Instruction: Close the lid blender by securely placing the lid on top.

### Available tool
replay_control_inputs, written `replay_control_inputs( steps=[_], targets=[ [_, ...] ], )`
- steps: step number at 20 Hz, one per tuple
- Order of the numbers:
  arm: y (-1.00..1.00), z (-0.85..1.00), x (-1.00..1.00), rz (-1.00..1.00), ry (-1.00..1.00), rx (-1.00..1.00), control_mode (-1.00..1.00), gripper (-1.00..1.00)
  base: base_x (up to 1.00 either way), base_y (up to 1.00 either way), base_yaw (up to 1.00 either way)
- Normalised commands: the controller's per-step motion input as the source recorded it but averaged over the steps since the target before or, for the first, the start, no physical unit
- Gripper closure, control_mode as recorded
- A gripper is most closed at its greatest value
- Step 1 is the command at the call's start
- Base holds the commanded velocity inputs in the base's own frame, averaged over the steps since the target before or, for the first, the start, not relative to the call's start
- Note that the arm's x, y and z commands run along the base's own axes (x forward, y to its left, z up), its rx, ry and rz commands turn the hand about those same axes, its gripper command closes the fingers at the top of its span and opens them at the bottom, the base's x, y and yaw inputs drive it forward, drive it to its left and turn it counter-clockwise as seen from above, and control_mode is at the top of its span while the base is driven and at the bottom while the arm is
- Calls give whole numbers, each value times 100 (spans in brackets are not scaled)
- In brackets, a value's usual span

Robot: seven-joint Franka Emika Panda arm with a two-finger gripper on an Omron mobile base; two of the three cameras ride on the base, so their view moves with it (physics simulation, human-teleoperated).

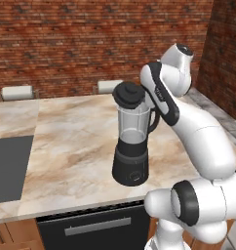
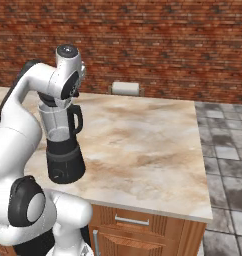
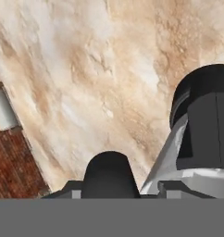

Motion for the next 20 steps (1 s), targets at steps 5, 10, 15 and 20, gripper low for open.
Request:
replay_control_inputs(
  steps=[5, 10, 15, 20],
  targets=[
    [0, 0, 6, 3, 9, -6, -100, 100, 0, 0, 0],
    [0, 0, -27, 0, 3, -7, -100, 100, 0, 0, 0],
    [0, 0, -44, 0, 0, -8, -100, 100, 0, 0, 0],
    [0, 0, -42, 0, 0, -6, -100, 100, 0, 0, 0]
  ],
)
